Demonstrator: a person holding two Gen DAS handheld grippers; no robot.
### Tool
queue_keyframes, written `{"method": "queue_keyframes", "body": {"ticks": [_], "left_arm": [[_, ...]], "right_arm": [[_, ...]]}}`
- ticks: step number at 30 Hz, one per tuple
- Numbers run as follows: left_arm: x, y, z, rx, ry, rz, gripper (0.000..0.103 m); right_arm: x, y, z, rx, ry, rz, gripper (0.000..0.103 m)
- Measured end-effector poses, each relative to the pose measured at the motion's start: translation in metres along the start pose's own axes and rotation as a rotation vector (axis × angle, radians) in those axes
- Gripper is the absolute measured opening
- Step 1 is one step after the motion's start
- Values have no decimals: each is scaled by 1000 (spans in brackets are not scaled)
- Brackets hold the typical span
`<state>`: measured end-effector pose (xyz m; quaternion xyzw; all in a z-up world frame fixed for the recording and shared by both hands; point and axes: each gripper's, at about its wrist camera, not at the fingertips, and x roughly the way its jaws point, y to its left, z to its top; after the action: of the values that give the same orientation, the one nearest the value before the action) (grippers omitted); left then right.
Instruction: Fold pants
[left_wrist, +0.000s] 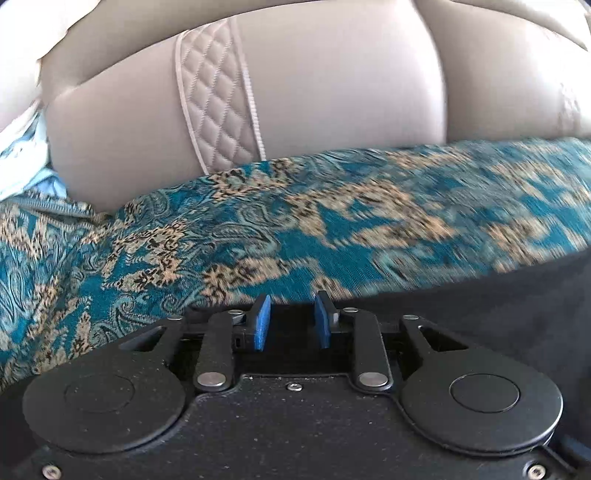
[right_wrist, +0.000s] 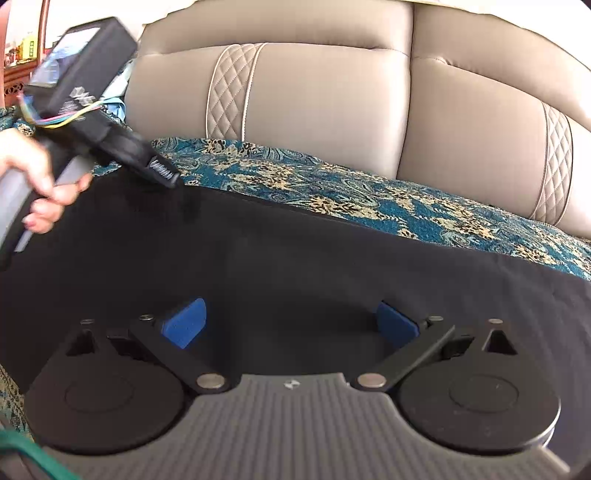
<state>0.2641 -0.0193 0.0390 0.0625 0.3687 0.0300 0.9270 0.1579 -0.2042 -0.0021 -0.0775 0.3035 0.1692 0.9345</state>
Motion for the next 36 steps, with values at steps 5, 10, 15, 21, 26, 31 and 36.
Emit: {"method": "queue_keyframes", "body": {"ticks": [5, 10, 15, 21, 26, 31, 36], "left_arm": [[17, 12, 14, -28, 30, 62, 27], [-12, 38, 25, -87, -40, 13, 26], [-49, 28, -3, 45, -56, -116, 26], [-30, 15, -38, 82, -80, -69, 26], [0, 35, -20, -109, -52, -33, 26], [11, 23, -14, -26, -78, 46, 26], [13, 23, -4, -66, -26, 58, 29]], "right_arm": [[2, 0, 1, -1, 5, 0, 103], [2, 0, 2, 5, 8, -1, 103], [1, 0, 4, 8, 11, -7, 103], [-1, -5, 6, 51, 3, -14, 103], [-2, -16, 10, 87, -15, -43, 103], [0, -34, 17, 169, -25, -78, 103], [2, -46, 24, 238, -37, -85, 103]]}}
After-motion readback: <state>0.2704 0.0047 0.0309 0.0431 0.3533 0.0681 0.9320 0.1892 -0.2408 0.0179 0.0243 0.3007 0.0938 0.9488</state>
